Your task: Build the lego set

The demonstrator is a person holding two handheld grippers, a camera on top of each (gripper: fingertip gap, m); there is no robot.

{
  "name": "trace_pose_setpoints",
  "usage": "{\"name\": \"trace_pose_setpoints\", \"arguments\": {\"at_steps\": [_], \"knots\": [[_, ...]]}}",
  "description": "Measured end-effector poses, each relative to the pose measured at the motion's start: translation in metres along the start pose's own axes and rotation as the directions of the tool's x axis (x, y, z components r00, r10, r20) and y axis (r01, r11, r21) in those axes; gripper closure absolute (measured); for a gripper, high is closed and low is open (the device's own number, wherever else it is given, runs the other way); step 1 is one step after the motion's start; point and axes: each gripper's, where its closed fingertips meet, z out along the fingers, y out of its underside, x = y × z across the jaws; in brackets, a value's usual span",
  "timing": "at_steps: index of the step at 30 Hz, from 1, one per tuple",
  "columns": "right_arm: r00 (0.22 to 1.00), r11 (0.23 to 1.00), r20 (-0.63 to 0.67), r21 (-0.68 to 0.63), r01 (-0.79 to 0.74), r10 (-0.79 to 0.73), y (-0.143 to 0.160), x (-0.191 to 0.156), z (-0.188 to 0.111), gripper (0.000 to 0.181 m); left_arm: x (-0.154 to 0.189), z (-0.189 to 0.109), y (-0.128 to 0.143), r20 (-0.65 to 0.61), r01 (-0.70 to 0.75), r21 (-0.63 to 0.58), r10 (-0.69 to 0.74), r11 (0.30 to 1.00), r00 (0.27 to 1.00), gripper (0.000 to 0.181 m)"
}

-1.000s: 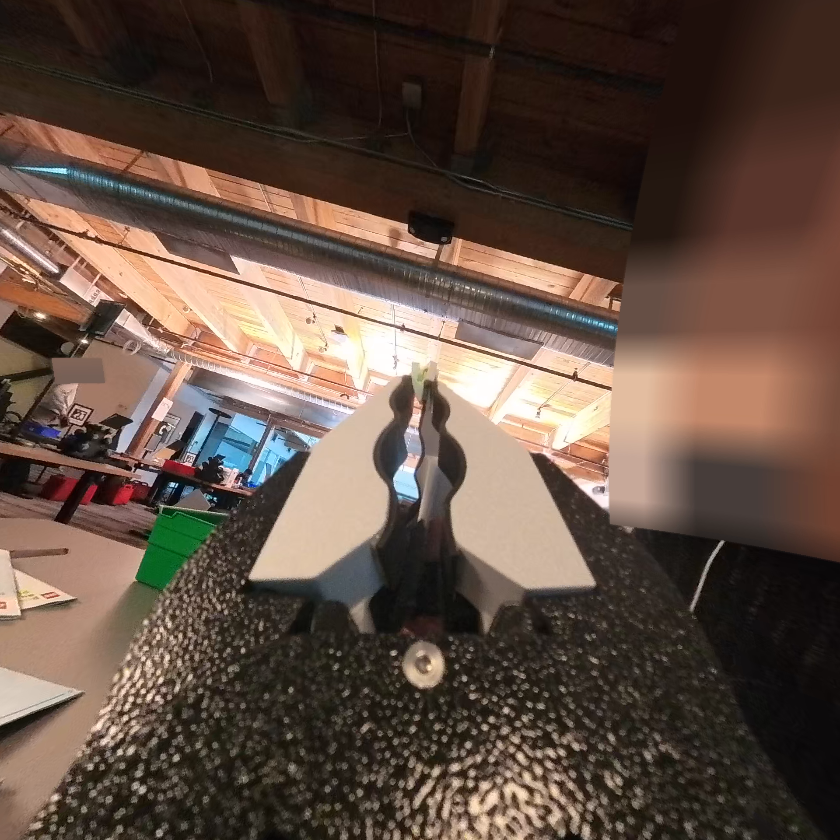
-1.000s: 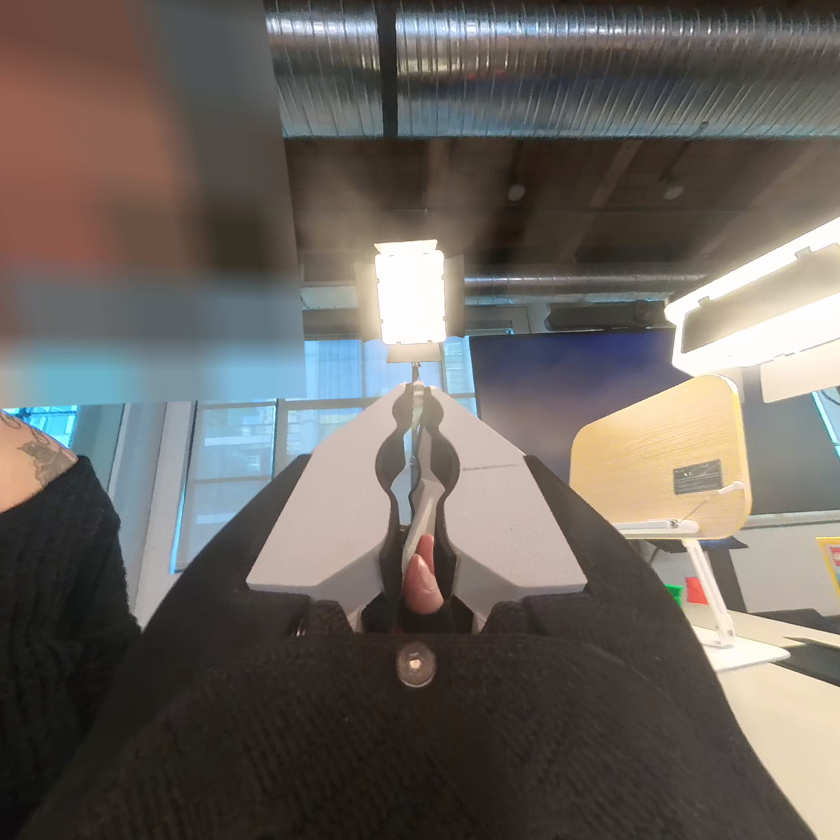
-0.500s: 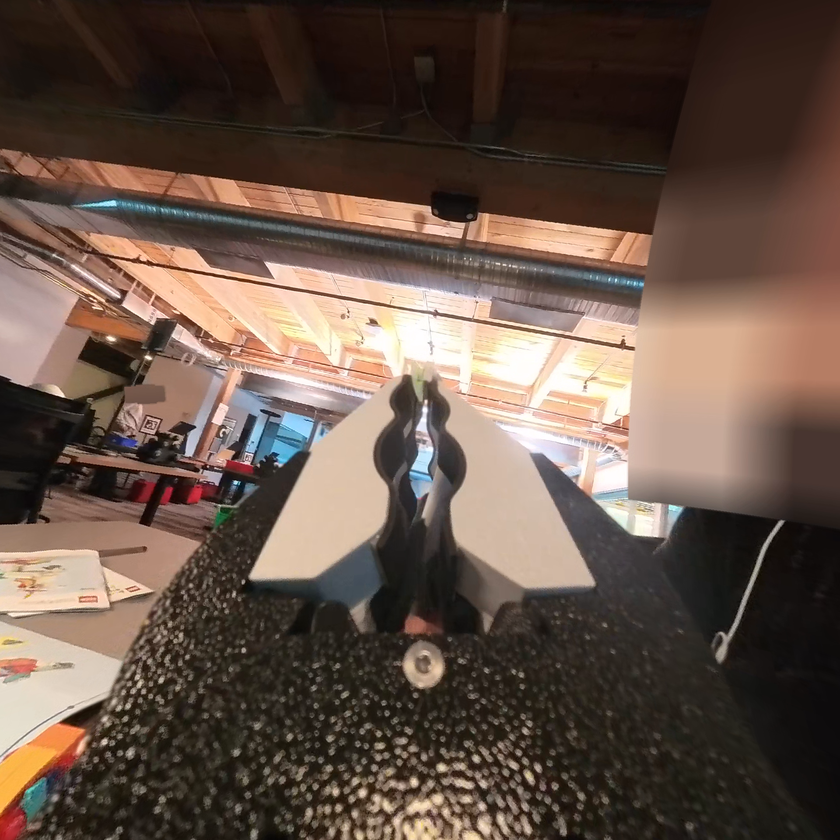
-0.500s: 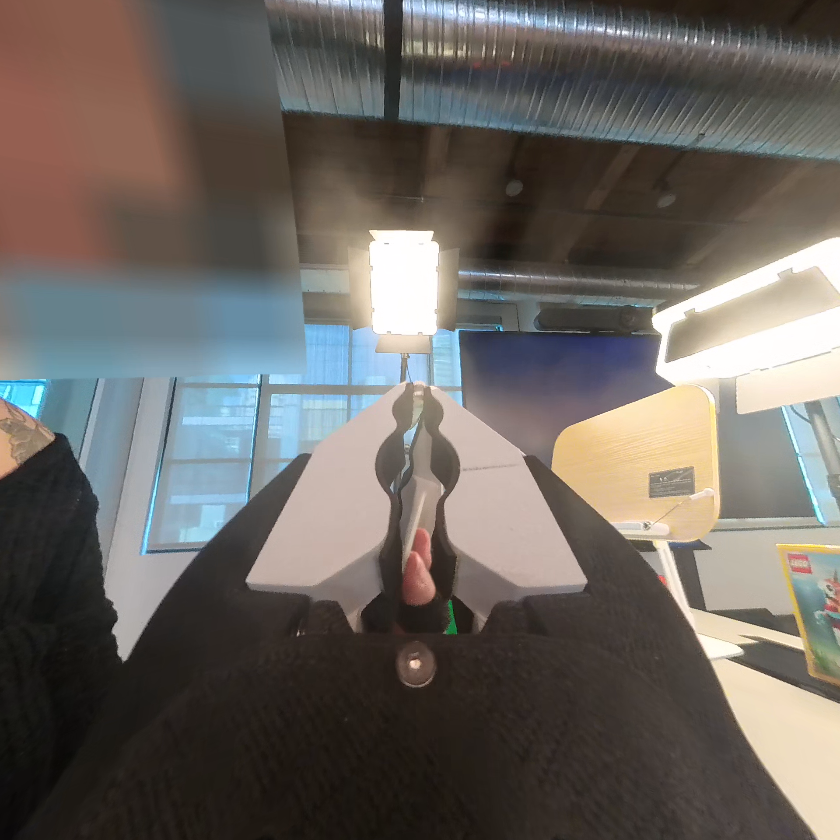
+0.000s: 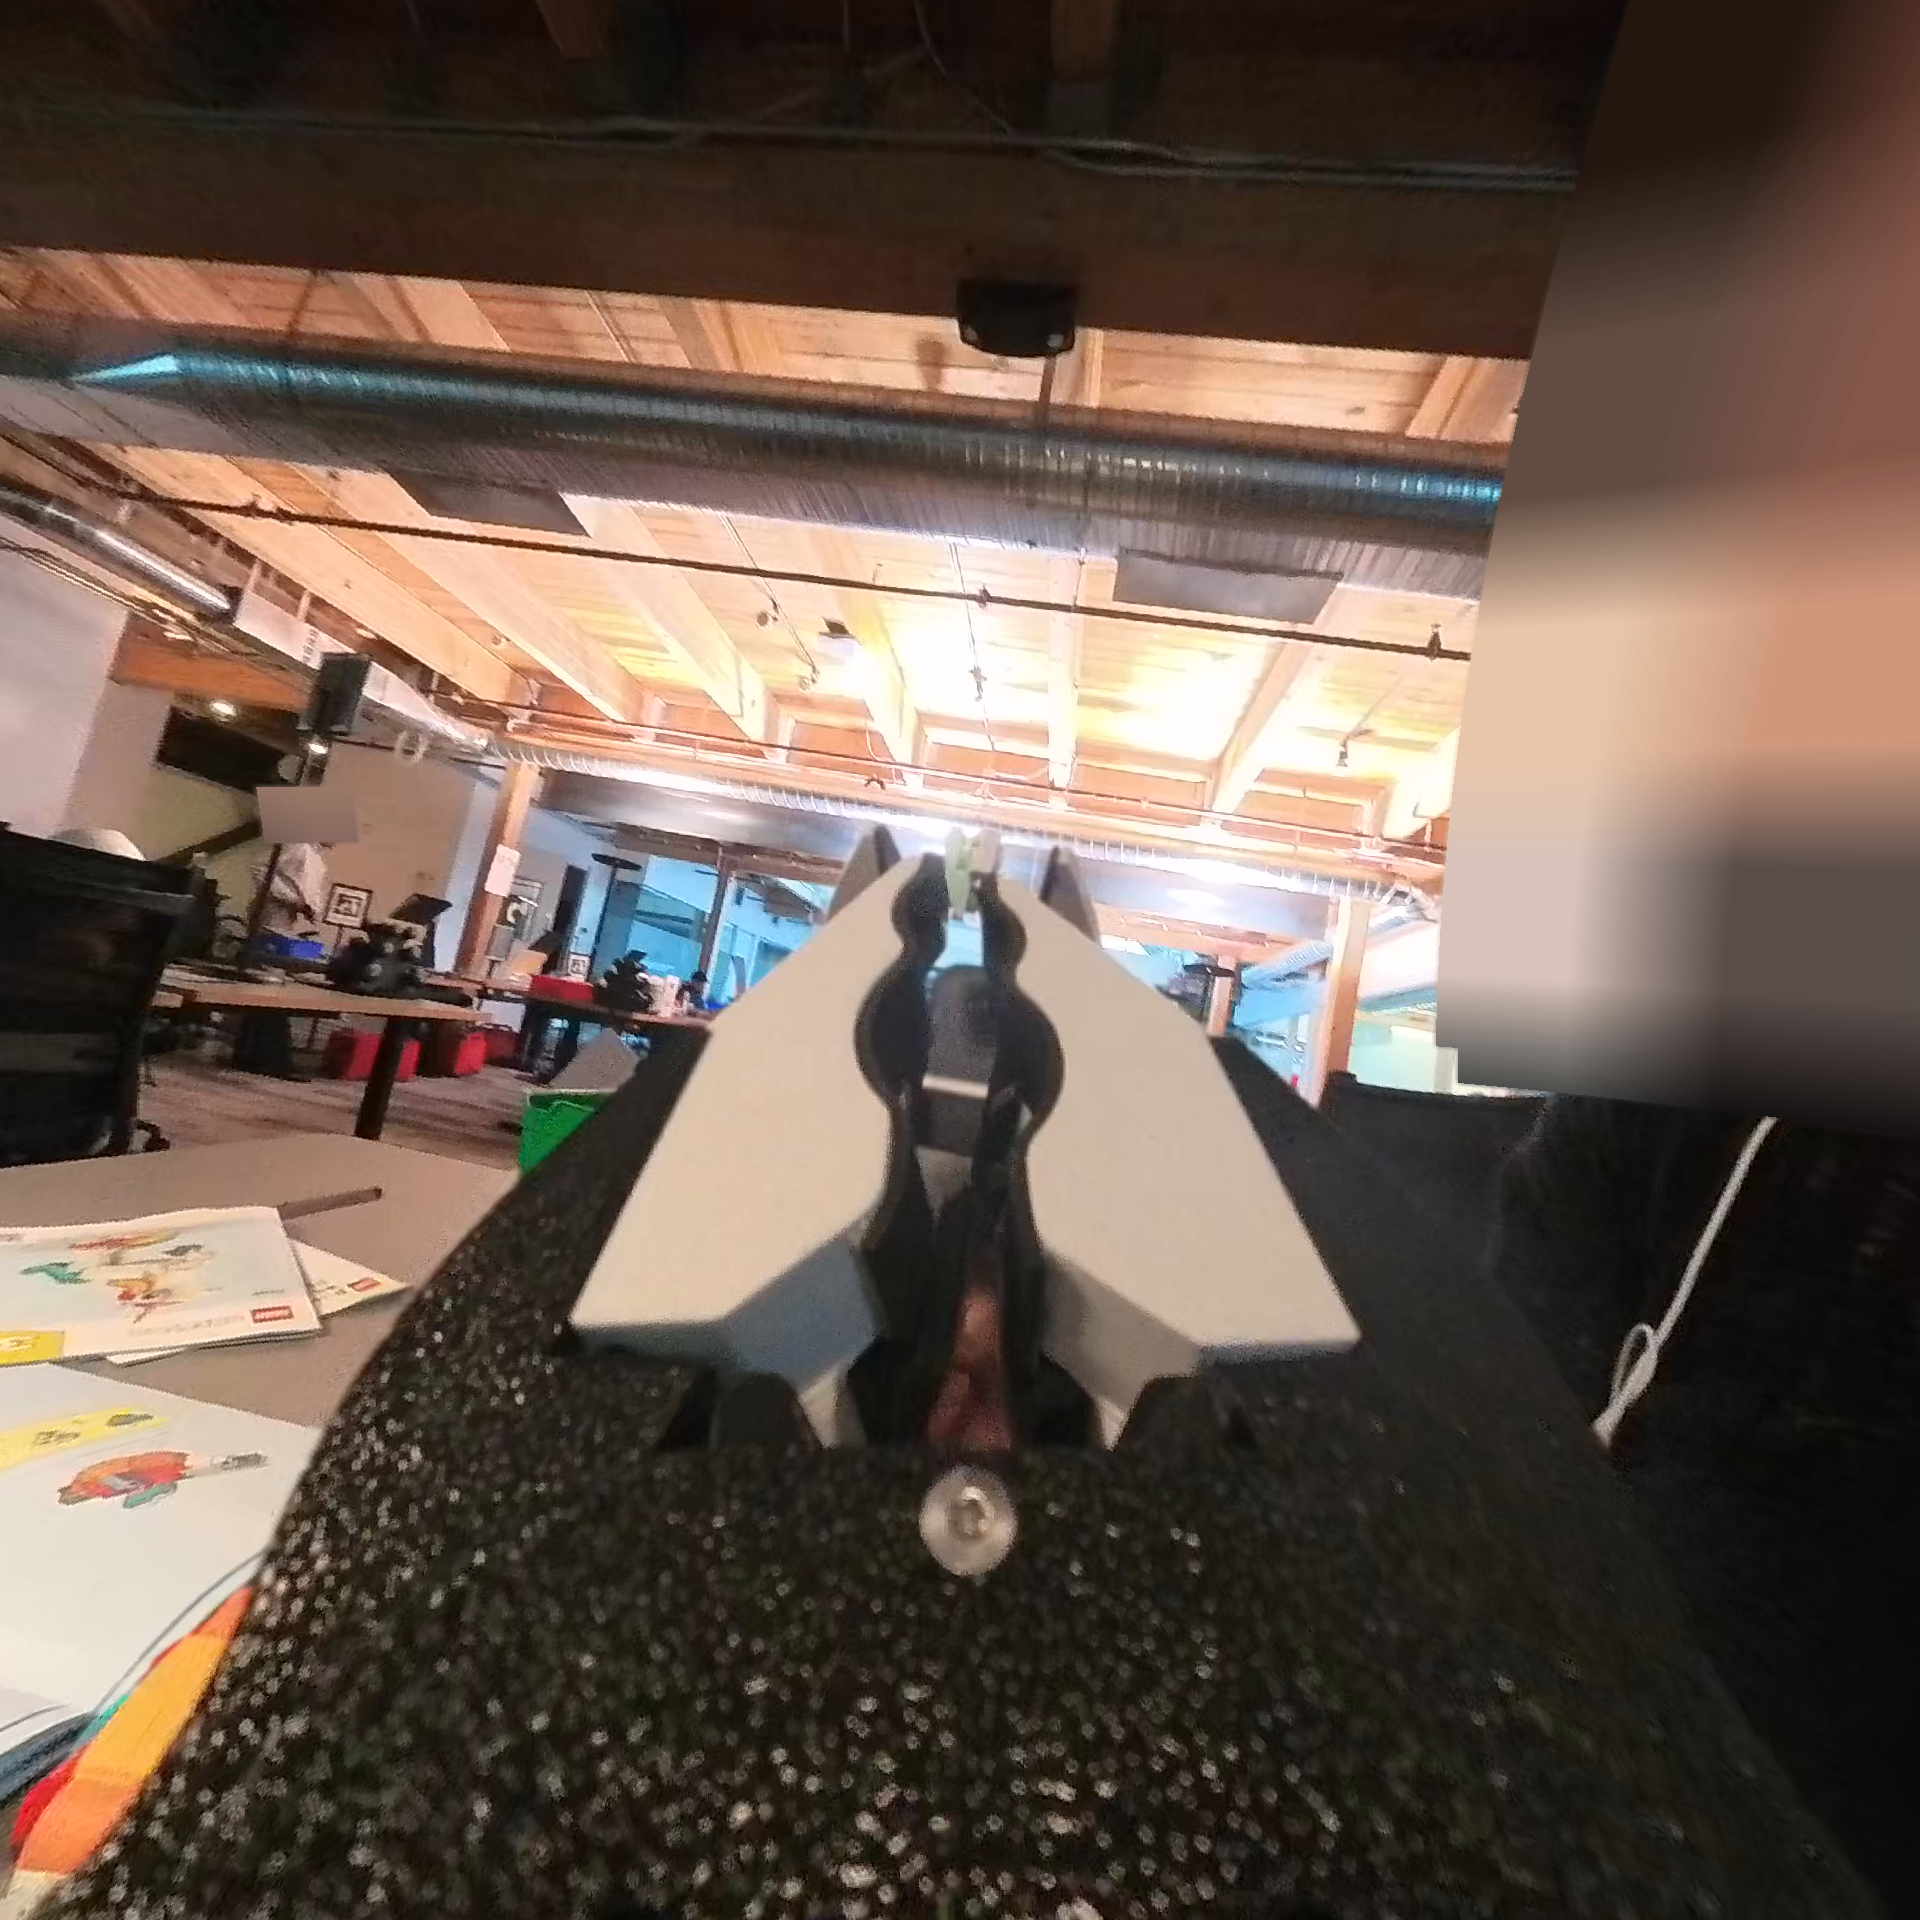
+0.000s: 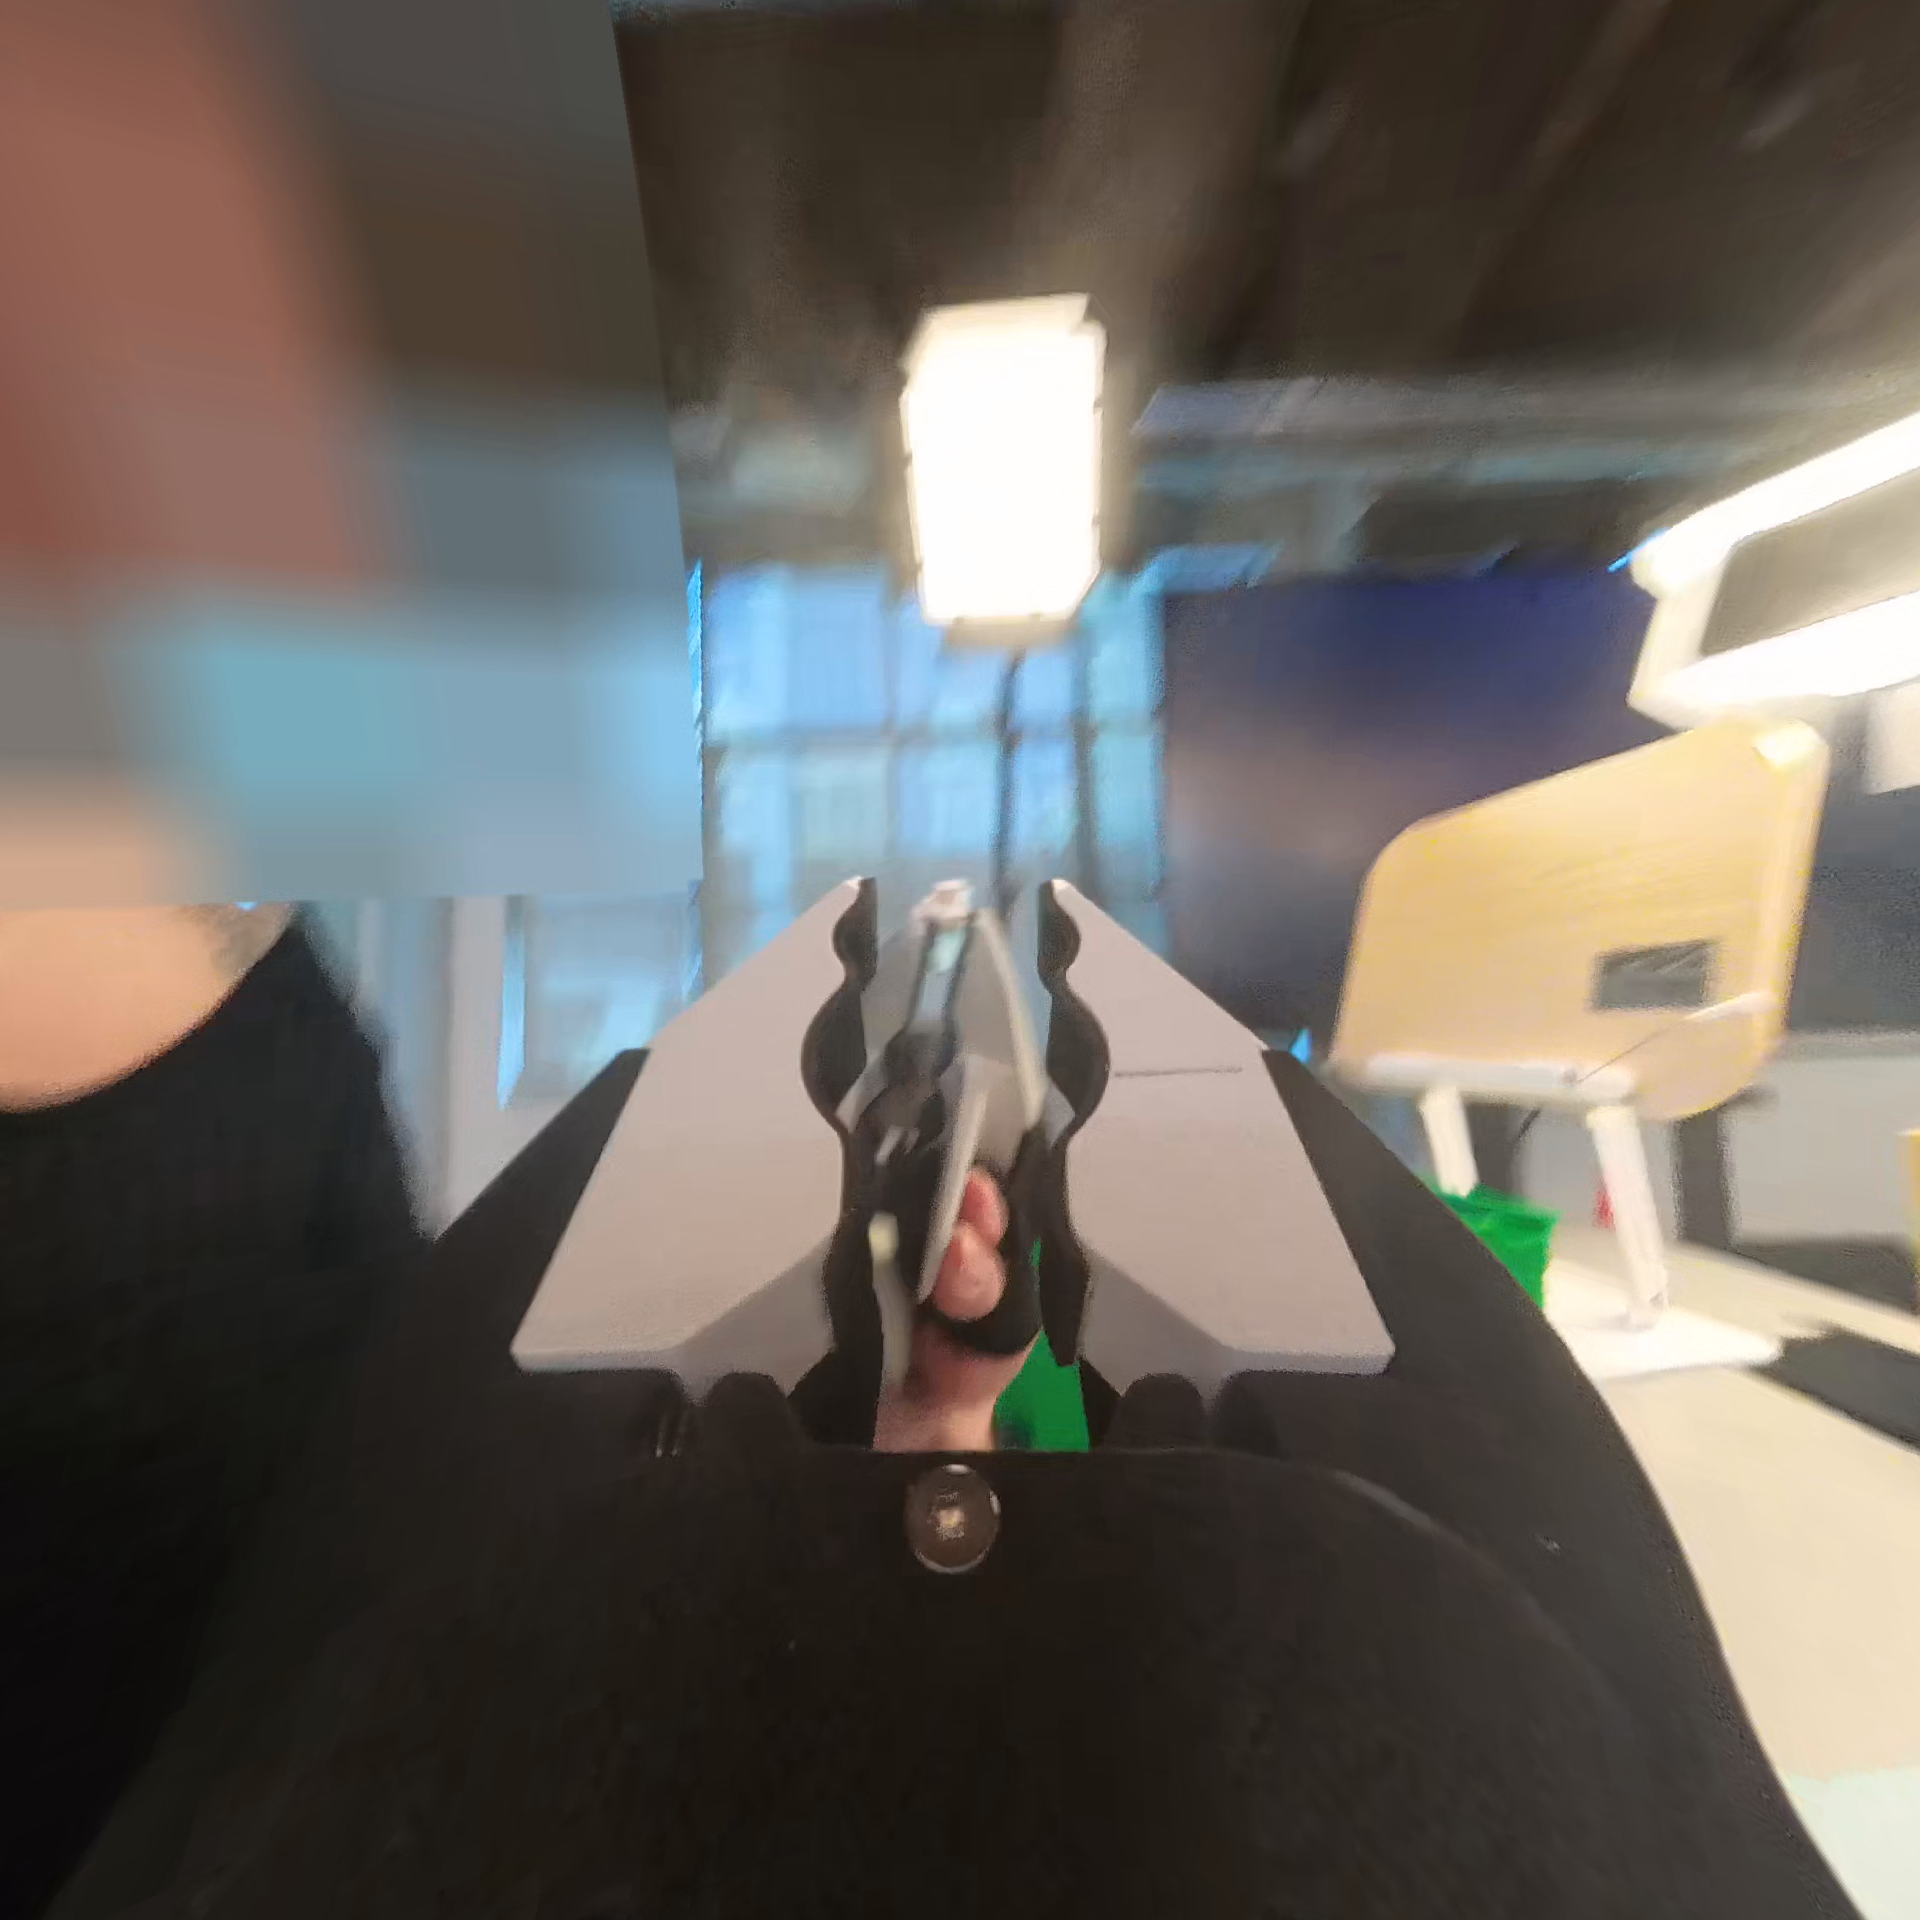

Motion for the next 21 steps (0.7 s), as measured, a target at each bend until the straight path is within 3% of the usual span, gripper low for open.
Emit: {"name": "trace_pose_setpoints", "arguments": {"at_steps": [3,6,11,15,21], "knots": [[0.997,0.988,0.076,-0.154,0.011,0.001,0.005,-0.008,-0.003,0.156,0.004,0.002,0.006,-0.044,0.014,-0.055,-0.017,0.998,0.999,0.178],[0.993,0.975,0.116,-0.223,0.004,0.022,-0.005,-0.012,-0.010,0.163,0.008,0.003,0.013,-0.076,0.002,-0.107,-0.010,0.994,0.997,0.177],[0.986,0.908,0.163,-0.417,0.050,0.021,0.000,-0.019,-0.018,0.166,0.019,0.006,0.021,-0.124,-0.031,-0.148,0.013,0.989,0.992,0.177],[0.981,0.864,0.192,-0.495,0.090,0.008,-0.001,-0.023,-0.021,0.167,0.022,0.007,0.024,-0.142,-0.047,-0.165,0.024,0.985,0.990,0.177],[0.977,0.839,0.202,-0.517,0.169,-0.073,0.000,-0.028,-0.026,0.170,0.027,0.007,0.029,-0.153,-0.194,-0.203,0.164,0.960,0.974,0.178]]}}
